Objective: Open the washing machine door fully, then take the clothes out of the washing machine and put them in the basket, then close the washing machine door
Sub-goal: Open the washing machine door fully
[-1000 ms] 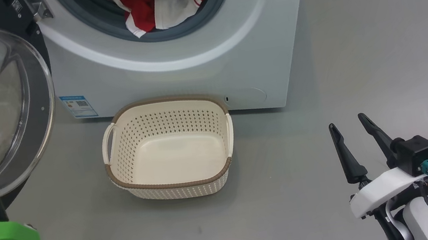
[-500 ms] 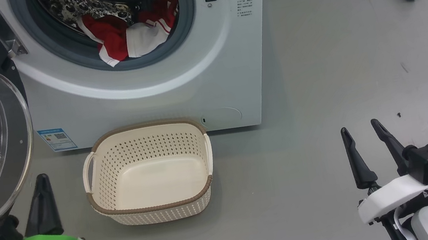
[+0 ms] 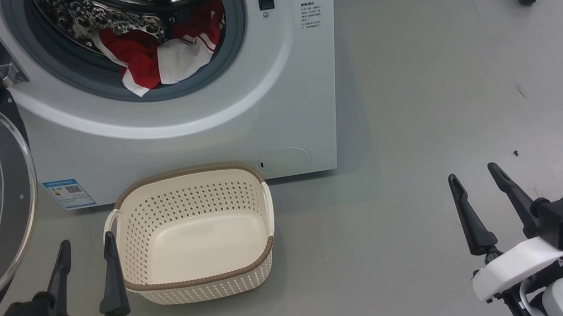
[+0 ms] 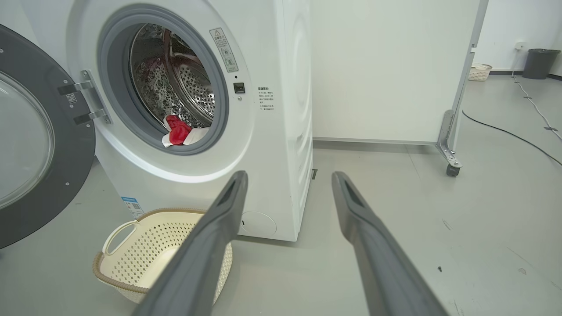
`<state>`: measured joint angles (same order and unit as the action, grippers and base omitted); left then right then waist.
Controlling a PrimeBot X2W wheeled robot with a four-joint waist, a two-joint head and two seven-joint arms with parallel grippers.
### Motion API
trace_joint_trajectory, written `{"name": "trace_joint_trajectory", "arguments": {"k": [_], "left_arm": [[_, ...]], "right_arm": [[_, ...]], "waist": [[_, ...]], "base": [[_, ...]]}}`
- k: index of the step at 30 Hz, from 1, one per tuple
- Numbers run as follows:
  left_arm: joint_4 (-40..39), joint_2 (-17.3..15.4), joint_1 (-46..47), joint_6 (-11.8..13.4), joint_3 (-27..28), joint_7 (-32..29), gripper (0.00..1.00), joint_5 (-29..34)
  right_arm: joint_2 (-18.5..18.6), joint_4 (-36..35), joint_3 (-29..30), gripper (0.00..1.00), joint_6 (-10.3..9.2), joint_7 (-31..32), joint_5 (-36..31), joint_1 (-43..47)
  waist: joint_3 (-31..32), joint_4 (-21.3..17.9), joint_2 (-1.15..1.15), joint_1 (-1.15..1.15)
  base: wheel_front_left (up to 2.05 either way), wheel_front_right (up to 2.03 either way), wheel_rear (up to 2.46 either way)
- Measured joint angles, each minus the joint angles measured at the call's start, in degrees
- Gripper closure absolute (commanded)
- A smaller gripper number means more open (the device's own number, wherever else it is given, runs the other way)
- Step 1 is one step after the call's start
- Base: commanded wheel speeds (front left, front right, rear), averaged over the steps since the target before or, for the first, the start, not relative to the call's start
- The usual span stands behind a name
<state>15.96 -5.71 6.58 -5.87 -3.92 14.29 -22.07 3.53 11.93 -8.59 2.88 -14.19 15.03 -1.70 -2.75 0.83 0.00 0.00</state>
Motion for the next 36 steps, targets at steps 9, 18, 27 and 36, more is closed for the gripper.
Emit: {"name": "trace_joint_trajectory", "arguments": {"k": [9,18,27,36], "left_arm": [[-0.7,0.5,-2.0,0.0,0.3,0.0,0.0,-0.1],[-1.1,0.8,-3.1,0.0,0.9,0.0,0.0,-0.1],[-1.9,0.8,-3.3,0.1,1.2,0.0,0.0,0.1],[-2.4,0.8,-3.4,0.1,1.2,0.0,0.0,0.5]], "right_arm": [[0.0,-0.1,0.0,0.0,0.03,0.0,0.0,0.5],[-0.1,-0.2,0.0,0.0,0.07,0.0,-0.1,1.1],[-0.1,-0.3,-0.1,0.0,0.24,0.0,-0.5,1.1],[-0.2,-0.5,-0.2,0.0,0.54,0.0,-0.5,1.1]], "waist": [[0.3,-0.3,0.0,0.0],[0.3,-0.4,0.0,0.0],[0.1,-0.4,0.0,0.0],[-0.6,-0.6,0.0,0.0]], "base": [[0.0,0.0,0.0],[0.0,0.0,0.0],[0.0,0.0,0.0],[0.0,0.0,0.0]]}}
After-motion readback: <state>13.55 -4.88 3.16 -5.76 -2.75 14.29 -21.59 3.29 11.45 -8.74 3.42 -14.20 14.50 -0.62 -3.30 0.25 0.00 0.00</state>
